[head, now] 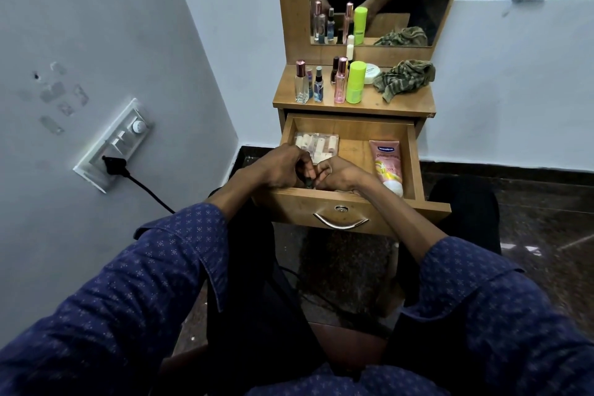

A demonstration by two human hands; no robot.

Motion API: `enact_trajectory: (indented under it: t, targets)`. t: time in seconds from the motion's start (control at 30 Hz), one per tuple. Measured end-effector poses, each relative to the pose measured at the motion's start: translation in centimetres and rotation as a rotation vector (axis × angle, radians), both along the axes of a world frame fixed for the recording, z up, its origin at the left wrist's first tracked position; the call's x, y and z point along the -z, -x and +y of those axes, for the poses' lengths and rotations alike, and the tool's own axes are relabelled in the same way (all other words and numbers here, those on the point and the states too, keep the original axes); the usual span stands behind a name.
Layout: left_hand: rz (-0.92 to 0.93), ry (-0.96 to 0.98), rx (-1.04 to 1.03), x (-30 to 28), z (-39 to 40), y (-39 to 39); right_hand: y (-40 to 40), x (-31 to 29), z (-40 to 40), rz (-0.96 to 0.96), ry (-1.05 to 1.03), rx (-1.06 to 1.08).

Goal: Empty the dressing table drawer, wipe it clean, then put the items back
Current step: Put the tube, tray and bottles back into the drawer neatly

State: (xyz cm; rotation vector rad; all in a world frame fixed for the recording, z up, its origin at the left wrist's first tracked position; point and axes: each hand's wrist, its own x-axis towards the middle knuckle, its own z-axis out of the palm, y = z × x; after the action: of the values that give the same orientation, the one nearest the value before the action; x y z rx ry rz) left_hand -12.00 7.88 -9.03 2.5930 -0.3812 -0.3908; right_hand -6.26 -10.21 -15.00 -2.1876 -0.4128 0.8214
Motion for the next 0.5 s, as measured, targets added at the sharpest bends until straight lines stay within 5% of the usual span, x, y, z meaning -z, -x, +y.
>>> enact_trajectory:
  t: [0.5]
  targets:
    - [-0.278, 0.021, -0.01, -4.3, -0.6, -3.1, -3.1, -9.5, -3.5, -0.179, -0.061, 0.136]
